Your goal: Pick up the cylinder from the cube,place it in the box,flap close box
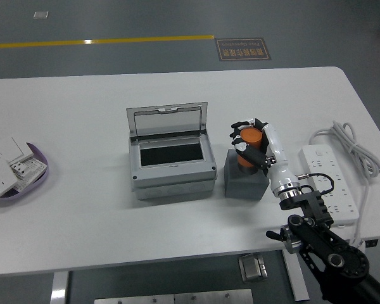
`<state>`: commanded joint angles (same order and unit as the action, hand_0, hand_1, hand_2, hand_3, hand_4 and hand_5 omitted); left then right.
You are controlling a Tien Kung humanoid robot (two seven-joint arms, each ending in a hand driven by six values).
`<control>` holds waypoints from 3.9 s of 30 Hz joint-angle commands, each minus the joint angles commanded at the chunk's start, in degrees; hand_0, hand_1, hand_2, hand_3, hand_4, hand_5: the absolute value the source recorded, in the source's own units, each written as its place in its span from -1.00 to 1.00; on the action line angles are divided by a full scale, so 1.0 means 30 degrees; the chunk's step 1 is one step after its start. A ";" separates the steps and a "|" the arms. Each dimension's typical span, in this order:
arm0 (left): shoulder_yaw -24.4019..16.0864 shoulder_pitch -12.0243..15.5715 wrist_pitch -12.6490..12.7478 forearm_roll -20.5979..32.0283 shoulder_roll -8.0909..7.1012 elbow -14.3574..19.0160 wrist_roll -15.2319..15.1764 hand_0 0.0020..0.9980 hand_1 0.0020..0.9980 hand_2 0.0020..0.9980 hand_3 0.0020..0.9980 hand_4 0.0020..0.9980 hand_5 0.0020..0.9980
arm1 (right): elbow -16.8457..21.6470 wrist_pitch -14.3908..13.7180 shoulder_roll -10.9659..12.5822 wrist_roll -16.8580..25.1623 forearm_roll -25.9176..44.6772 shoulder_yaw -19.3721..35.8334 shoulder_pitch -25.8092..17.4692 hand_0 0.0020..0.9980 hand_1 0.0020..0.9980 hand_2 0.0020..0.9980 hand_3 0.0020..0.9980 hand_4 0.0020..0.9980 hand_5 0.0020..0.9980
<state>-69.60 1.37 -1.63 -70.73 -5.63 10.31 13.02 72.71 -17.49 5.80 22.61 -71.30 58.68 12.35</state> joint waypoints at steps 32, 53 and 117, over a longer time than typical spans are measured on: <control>-0.0421 -0.0097 -0.0088 -0.0606 -0.0218 0.0000 0.0238 0.19 0.16 0.12 0.20 0.32 -0.46 | -0.0256 0.5214 -0.1243 -1.2699 -1.3567 -0.7193 0.8191 -0.61 -0.44 -0.48 -0.60 -1.00 -1.00; -0.0543 -0.0133 -0.0114 -0.0776 -0.0237 0.0000 0.0260 0.19 0.17 0.12 0.21 0.33 -0.44 | -0.0502 0.6848 -0.1252 -1.4215 -1.4083 -0.7541 0.8302 0.63 0.44 0.50 0.53 0.24 -0.62; -0.0314 -0.0167 -0.0026 -0.0529 -0.0164 0.0000 0.0142 0.19 0.16 0.12 0.21 0.34 -0.43 | 0.3705 0.4325 0.4859 -1.1357 -0.3911 -0.9519 0.8670 0.38 0.26 0.35 0.49 0.44 -0.53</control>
<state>-70.55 0.87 -1.71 -72.32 -6.12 10.31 13.45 83.82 -4.52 20.38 -11.46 -83.03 30.12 38.36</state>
